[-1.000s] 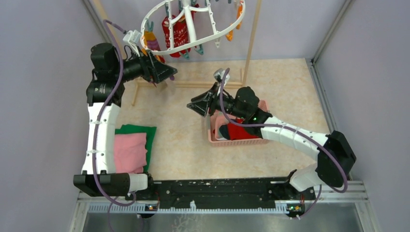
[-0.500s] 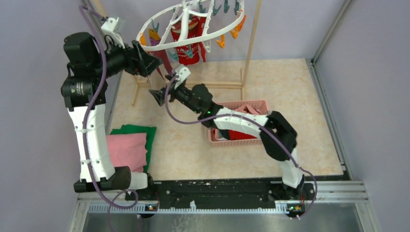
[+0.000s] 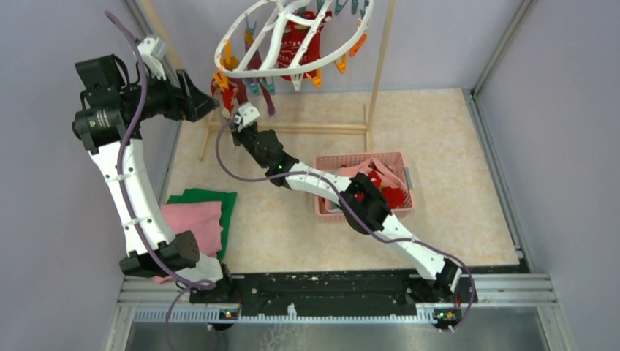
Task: Remove the socks clipped to the hanger
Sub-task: Remove the sock from the hanger.
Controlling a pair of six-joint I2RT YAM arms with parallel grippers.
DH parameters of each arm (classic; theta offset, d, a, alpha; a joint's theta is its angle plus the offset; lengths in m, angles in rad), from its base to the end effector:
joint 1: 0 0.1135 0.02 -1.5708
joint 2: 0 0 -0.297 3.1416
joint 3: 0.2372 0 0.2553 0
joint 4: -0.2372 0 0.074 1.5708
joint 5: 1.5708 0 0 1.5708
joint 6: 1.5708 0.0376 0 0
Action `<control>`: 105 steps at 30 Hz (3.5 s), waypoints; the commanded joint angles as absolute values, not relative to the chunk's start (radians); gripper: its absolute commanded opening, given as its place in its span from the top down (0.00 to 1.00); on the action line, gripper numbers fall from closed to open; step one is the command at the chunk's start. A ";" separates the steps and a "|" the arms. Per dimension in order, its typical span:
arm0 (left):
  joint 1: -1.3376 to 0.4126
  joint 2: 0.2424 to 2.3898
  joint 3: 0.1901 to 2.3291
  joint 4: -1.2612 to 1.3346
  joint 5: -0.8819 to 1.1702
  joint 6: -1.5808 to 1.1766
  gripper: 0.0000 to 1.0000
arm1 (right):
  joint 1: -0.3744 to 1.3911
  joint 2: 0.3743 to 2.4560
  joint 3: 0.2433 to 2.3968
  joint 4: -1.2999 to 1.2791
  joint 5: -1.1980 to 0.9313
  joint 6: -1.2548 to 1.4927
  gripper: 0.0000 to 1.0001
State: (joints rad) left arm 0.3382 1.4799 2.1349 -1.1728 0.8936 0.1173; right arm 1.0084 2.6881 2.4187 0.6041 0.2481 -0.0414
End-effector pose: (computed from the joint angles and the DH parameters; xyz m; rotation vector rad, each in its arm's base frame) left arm 0.2343 0.0513 0.5597 0.3106 1.9106 -0.6256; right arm 0.3525 0.5420 0.2717 -0.4391 1.1981 0.6831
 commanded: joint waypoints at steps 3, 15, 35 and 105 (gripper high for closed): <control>0.344 1.427 2.110 -1.163 0.948 0.182 0.12 | 0.979 2.454 2.121 0.822 0.266 -0.035 1.00; 0.345 1.355 2.020 -1.102 0.955 0.157 0.15 | 0.982 2.004 1.647 0.927 0.005 0.098 1.00; 0.341 1.285 2.048 -1.079 1.151 0.077 0.20 | 0.956 1.246 1.051 0.735 0.043 0.200 1.00; -0.223 1.235 1.484 -0.576 1.176 -0.009 1.00 | 0.803 1.429 1.461 0.224 -0.122 0.349 0.28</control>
State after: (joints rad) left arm -0.2089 1.2739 1.4940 -0.5961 1.1900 -0.0387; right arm 0.7937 1.3869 1.3514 0.2794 -0.2276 0.4244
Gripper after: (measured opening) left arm 0.039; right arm 0.720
